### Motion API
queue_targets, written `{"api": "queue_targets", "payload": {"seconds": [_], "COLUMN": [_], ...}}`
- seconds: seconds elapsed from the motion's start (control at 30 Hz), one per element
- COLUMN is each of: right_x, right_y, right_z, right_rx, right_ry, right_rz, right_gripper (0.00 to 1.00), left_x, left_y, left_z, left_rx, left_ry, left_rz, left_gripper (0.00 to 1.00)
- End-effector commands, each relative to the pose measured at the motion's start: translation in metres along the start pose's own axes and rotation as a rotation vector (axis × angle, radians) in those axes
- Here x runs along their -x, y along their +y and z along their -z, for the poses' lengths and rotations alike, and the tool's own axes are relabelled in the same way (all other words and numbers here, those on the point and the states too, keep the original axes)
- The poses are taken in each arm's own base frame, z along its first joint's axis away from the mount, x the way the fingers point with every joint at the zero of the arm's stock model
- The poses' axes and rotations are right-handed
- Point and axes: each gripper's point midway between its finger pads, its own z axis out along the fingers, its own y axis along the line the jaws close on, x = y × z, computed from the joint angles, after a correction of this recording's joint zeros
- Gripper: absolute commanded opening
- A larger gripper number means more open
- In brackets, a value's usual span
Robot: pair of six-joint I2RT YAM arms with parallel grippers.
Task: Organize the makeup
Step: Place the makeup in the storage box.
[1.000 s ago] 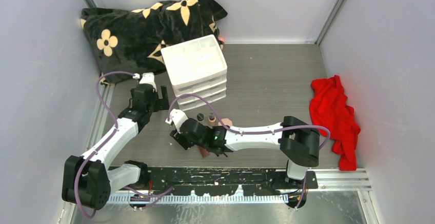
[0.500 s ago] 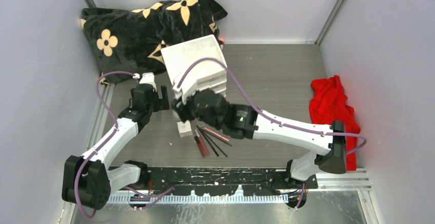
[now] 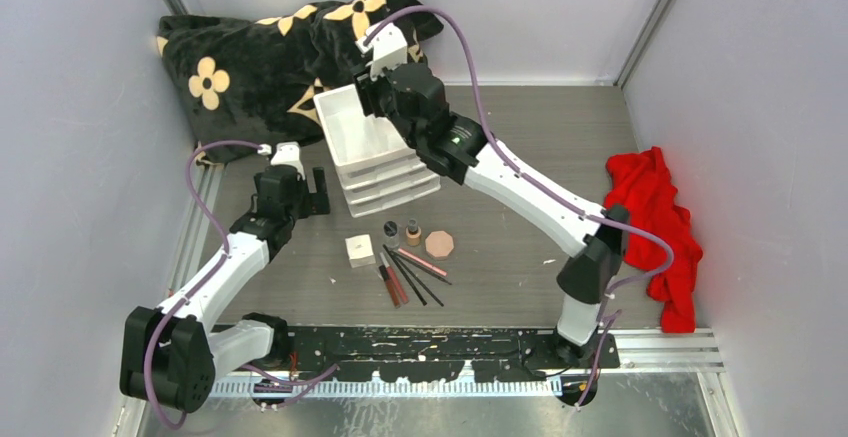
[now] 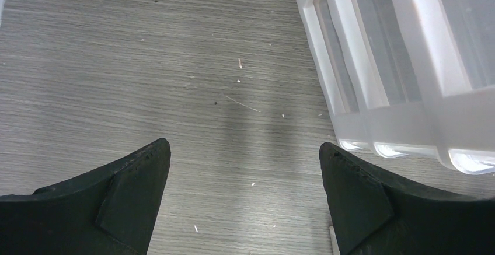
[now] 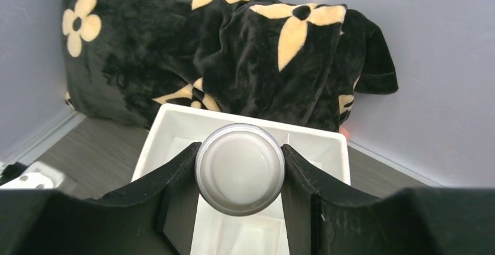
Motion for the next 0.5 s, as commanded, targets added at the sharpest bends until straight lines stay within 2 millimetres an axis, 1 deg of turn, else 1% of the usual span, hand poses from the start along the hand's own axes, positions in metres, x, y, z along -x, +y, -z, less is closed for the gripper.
{"api": "queue_targets", "payload": {"seconds": [0.0, 0.17, 0.23, 0.4, 0.47], "right_x": [0.049, 0.045, 0.044, 0.044, 0.045], "right_y": [-0.015, -0.037, -0.047, -0.071, -0.077], "right_z": [-0.019, -0.045, -0.051, -0.058, -0.059], "right_rx": [-0.033, -0.097, -0.119, -0.167, -0.175], "right_ry": [-0.166, -0.186, -0.189, -0.204, -0.208], "right_rz": [-0.028, -0.023, -0.025, -0.052, -0.054], "right_gripper": [0.01, 0.01, 0.01, 0.01, 0.01], "left_x": [0.017, 0.016, 0.016, 0.015, 0.013], "left_y": [-0.006, -0.007, -0.008, -0.01, -0.011], "left_z": [0.001, -0.001, -0.001, -0.003, -0.004], "left_rx": [-0.023, -0.028, -0.029, -0.039, -0.044], "left_ry": [-0.073, -0.067, -0.068, -0.062, -0.057], "left_rz": [0.02, 0.02, 0.021, 0.019, 0.019], "left_gripper": [0.98, 0.98, 0.98, 0.98, 0.97]}}
